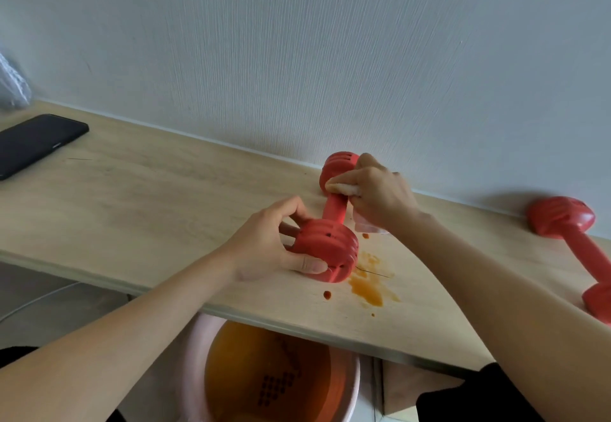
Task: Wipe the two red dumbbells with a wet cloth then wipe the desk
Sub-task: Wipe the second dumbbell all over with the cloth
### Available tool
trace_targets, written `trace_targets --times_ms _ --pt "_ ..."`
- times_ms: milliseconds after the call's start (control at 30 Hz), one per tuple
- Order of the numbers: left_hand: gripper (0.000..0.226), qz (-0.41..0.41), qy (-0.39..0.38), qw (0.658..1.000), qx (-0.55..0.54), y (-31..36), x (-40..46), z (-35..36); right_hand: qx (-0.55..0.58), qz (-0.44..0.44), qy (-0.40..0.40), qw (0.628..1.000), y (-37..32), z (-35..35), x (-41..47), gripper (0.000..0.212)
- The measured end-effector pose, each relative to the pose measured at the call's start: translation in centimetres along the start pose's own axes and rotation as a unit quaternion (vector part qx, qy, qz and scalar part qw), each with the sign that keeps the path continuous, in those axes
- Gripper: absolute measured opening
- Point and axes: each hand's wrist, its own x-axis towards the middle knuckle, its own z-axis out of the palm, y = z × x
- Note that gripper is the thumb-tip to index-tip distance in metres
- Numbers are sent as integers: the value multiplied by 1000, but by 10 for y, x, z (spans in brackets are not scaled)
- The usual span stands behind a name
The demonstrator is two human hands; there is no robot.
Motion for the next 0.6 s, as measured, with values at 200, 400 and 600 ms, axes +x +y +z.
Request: trace_targets --times_ms 200,400,600 --pt "68 47 5 980 196 11 -5 -7 -7 2 -15 1000 -13 6 7 26" --pt "67 75 -7 980 186 16 1 5 28 18 -49 998 -12 -3 3 38" --pt "62 54 37 995 69 4 -7 -1 136 -63 -149 977 -24 -19 -21 52"
